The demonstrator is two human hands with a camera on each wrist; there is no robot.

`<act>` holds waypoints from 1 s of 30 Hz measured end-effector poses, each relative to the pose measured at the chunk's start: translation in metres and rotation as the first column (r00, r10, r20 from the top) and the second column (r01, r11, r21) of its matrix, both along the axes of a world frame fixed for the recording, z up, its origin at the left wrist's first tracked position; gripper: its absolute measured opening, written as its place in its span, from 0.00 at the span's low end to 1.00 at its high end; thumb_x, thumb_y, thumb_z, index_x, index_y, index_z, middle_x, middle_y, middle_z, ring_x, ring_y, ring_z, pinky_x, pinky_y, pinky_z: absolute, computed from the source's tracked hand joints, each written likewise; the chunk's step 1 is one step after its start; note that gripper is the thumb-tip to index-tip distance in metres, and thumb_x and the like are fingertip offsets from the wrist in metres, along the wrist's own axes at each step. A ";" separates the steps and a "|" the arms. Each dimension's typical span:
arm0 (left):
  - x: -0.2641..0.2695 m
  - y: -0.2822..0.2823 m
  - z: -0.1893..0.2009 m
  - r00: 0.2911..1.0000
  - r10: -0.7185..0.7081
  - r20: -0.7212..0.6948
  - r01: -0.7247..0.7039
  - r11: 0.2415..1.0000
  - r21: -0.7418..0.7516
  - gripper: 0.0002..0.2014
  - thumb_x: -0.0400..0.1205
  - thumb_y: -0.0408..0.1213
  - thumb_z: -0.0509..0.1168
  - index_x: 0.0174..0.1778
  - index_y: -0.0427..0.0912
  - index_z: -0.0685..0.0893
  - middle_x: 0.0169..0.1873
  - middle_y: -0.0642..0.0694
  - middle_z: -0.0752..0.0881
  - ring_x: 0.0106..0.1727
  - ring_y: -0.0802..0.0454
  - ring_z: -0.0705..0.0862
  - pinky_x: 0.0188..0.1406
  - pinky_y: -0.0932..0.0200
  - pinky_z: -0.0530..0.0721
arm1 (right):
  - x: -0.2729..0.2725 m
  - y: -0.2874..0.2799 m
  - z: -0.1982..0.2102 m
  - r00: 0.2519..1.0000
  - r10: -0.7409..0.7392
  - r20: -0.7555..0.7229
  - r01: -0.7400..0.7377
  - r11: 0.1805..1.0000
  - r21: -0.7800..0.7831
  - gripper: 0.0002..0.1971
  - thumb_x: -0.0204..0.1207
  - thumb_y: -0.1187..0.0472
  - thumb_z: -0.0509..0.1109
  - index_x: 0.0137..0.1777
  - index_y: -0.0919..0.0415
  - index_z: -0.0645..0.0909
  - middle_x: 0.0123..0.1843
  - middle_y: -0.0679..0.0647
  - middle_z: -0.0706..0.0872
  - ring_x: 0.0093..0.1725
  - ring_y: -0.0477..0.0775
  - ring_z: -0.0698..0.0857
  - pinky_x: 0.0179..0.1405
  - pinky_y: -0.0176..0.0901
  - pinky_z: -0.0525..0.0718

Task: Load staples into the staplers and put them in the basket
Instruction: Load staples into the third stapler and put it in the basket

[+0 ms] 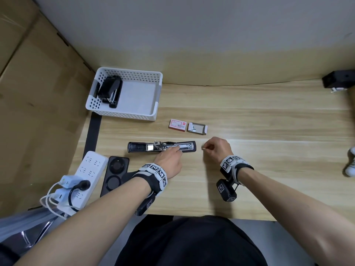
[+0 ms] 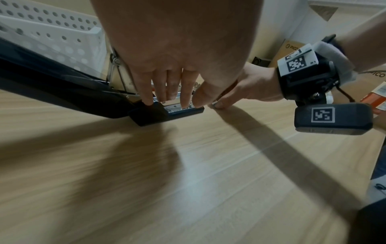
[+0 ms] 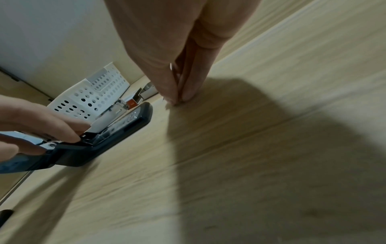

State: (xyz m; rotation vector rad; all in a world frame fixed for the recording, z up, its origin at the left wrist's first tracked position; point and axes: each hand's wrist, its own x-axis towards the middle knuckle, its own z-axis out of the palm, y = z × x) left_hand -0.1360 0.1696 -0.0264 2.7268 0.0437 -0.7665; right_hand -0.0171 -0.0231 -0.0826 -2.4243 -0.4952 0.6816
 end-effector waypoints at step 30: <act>0.001 0.001 -0.005 0.998 0.045 -0.031 -0.046 0.999 -0.009 0.20 0.82 0.34 0.55 0.70 0.38 0.77 0.82 0.45 0.65 0.79 0.46 0.66 0.74 0.47 0.73 | -0.002 0.002 -0.018 0.981 -0.177 -0.086 0.189 0.967 0.169 0.02 0.71 0.58 0.75 0.42 0.50 0.89 0.33 0.45 0.89 0.35 0.47 0.88 0.45 0.46 0.88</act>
